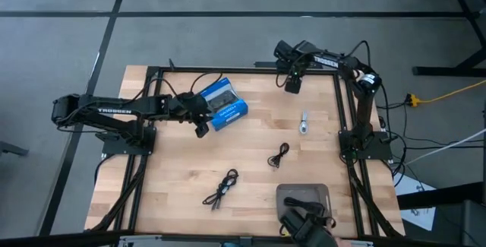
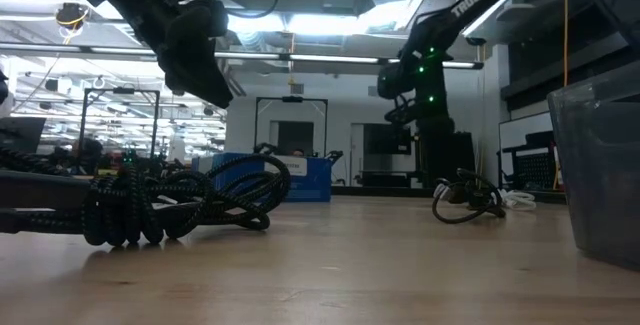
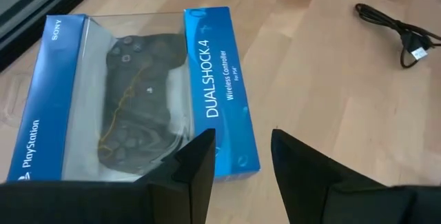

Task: Pick and place USB-C Cables
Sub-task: Put the light violet usb cable into the grey transparent bin, then adjust the grey transparent bin, then put the white usb cable into the grey transparent bin

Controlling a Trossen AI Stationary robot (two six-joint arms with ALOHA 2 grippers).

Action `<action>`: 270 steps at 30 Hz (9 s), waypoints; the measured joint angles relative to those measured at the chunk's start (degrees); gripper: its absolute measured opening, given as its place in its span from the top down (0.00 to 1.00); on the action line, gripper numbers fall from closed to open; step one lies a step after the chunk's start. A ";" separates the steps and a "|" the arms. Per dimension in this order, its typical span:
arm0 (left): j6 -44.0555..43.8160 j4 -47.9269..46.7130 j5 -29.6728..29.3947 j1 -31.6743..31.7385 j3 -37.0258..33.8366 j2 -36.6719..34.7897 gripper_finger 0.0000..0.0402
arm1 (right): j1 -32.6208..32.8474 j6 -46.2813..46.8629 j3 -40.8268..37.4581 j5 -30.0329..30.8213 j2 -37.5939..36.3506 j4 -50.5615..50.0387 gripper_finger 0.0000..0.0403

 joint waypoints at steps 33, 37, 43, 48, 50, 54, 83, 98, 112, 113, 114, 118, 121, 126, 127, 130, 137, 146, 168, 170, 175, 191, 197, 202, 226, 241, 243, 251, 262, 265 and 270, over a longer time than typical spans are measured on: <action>-0.02 -0.10 0.21 0.00 0.02 5.61 0.66 | 0.31 54.08 -0.07 -9.24 2.88 -2.42 0.49; -0.07 0.07 0.25 0.00 0.02 6.90 0.66 | 0.28 63.69 -0.07 -9.13 2.88 -1.48 0.49; -0.39 -0.99 3.14 0.00 0.02 7.16 0.66 | 0.28 72.91 -0.07 -9.73 2.88 1.04 0.49; -0.45 -1.03 5.08 -0.28 0.02 7.16 0.66 | 0.28 76.02 -0.07 -10.55 2.90 0.93 0.49; -0.46 -1.03 5.04 -0.64 0.02 7.15 0.66 | 0.28 75.98 -0.52 -10.53 2.90 0.87 0.49; -0.46 -1.03 5.02 -1.79 0.02 7.15 0.66 | 0.27 75.06 -4.30 -10.49 2.90 2.43 0.49; -0.47 -0.63 4.54 -4.13 0.02 7.15 0.66 | -2.73 81.48 -9.99 -16.14 2.61 12.09 0.53; -0.44 -0.66 4.54 -4.13 0.02 7.15 0.66 | -2.60 78.04 -11.02 -17.03 2.53 7.33 0.95; -0.44 -0.66 3.97 -4.12 0.02 7.14 0.66 | 14.64 62.11 -11.26 -14.65 2.64 2.35 0.95; -0.42 -0.66 3.62 -4.13 0.02 7.13 0.66 | 15.88 60.49 -11.26 -14.86 2.64 2.26 0.95; -0.43 -0.66 3.31 -4.12 0.03 7.14 0.66 | 17.22 59.18 -11.26 -14.98 2.64 2.15 0.95; -0.44 -0.66 3.01 -4.13 0.04 7.15 0.66 | 22.35 55.35 -11.26 -14.07 2.64 2.10 0.95; -0.44 -0.66 2.99 -4.12 0.02 7.13 0.66 | 26.48 56.74 -11.26 -9.30 2.64 2.14 0.95; -1.10 -0.66 2.89 -4.11 0.02 7.13 0.66 | 34.62 59.39 -11.26 2.06 2.81 1.93 0.95; -1.80 -0.66 2.53 -4.13 0.02 7.13 0.66 | 35.96 60.20 -11.10 3.85 2.81 0.49 0.95; -2.42 -0.66 0.90 -4.11 0.04 7.15 0.66 | 39.32 64.10 -9.51 8.25 2.66 -6.65 0.95; -3.08 -0.74 0.01 -4.11 0.02 7.13 0.66 | 47.00 74.72 -5.45 9.43 -2.08 -23.06 0.95; -3.20 -0.80 -1.64 -4.13 0.02 7.13 0.66 | 65.94 83.72 -5.42 3.36 -9.91 -23.95 0.95; -3.61 0.11 -3.04 -4.12 0.02 7.13 0.66 | 98.63 109.96 -4.98 -6.22 -11.42 -10.61 0.78; -3.61 0.18 -3.03 -4.11 0.02 7.13 0.66 | 98.92 107.48 -4.98 -5.62 -11.42 -9.85 0.72; -4.22 0.55 -3.03 -4.11 0.02 7.13 0.66 | 98.65 100.34 -4.98 -4.70 -11.42 -9.79 0.60; -6.18 0.51 -4.58 -4.13 0.02 7.13 0.66 | 84.44 87.30 -7.97 16.12 -11.42 -12.93 0.62; -6.19 0.50 -6.93 -4.12 0.02 7.13 0.66 | 78.40 75.14 -11.76 8.36 -11.42 -4.75 0.63; -6.16 0.48 -7.54 -4.13 0.02 7.13 0.66 | 77.50 68.60 -13.21 3.62 -11.42 1.09 0.63; -6.16 0.46 -7.81 -4.12 0.02 7.13 0.66 | 66.86 88.08 -12.69 23.41 -12.35 -20.75 0.63; -6.51 0.37 -8.95 -4.11 0.02 7.13 0.66 | 43.25 85.28 -35.28 10.69 -23.93 2.77 0.63; -6.54 0.37 -8.97 -4.13 0.02 7.13 0.66 | 42.08 87.17 -38.56 10.26 -25.93 5.26 0.63; -6.58 0.39 -8.97 -4.12 0.02 7.13 0.66 | 41.22 94.40 -46.99 9.42 -30.06 16.95 0.63; -6.56 0.04 -8.88 -4.93 0.02 7.13 0.66 | 41.29 97.38 -54.86 7.78 -28.74 28.88 0.63; -6.57 0.03 -8.84 -5.79 0.02 7.13 0.66 | 41.46 95.47 -54.66 7.37 -28.72 28.70 0.70; -6.58 0.04 -8.82 -7.00 0.02 7.13 0.66 | 42.27 86.86 -52.50 6.99 -28.44 28.75 0.93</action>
